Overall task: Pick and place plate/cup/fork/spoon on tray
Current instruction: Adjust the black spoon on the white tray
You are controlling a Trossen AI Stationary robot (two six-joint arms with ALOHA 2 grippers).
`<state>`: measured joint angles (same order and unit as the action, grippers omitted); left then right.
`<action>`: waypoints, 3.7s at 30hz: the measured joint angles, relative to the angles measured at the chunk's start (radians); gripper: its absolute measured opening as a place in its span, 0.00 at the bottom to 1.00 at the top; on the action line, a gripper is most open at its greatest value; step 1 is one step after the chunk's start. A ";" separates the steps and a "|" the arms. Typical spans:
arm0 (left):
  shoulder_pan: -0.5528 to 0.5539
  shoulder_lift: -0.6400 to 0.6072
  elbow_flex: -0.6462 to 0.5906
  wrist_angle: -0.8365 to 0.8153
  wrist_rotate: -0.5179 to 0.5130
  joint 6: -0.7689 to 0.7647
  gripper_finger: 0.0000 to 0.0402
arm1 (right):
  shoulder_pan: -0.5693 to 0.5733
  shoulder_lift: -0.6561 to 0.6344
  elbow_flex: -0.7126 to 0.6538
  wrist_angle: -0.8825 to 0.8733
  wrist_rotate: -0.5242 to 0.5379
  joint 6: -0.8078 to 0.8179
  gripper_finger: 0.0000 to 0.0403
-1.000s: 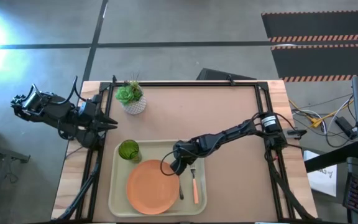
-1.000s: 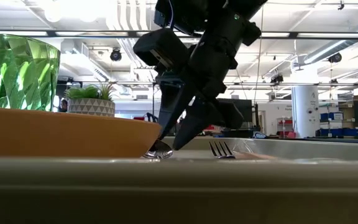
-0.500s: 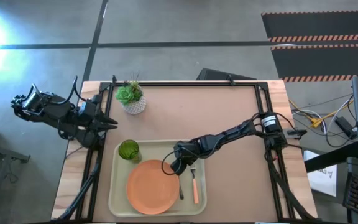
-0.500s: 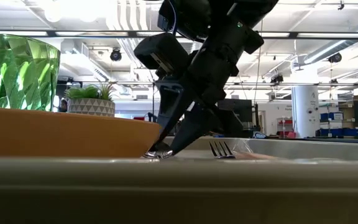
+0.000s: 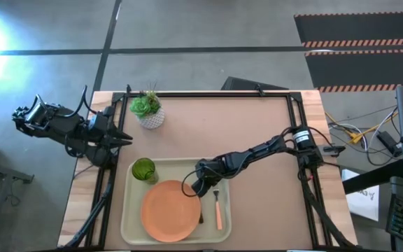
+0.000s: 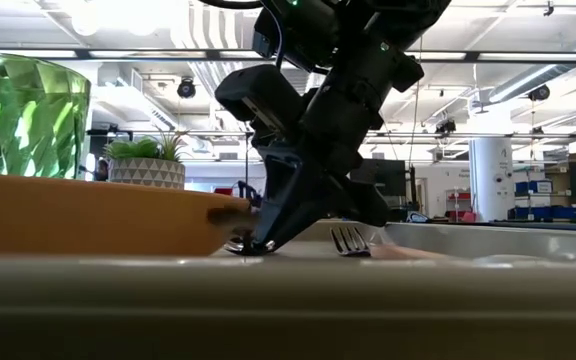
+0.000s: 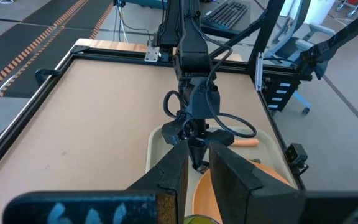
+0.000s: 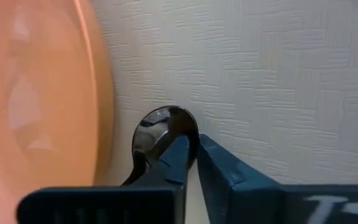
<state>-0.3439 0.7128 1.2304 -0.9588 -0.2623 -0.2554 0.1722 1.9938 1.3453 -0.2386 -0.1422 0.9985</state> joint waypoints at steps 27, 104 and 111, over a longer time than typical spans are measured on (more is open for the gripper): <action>0.000 0.002 0.000 0.000 0.000 0.000 0.12 | 0.058 -0.072 0.003 -0.137 0.067 0.040 0.02; 0.001 0.007 0.000 0.000 0.000 -0.002 0.12 | 0.068 -0.073 0.000 -0.154 0.116 0.049 0.04; 0.001 0.007 0.000 0.000 0.000 -0.002 0.12 | 0.068 -0.073 0.000 -0.154 0.116 0.056 0.19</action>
<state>-0.3432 0.7197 1.2304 -0.9590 -0.2623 -0.2573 0.2401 1.9205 1.3453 -0.3927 -0.0257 1.0543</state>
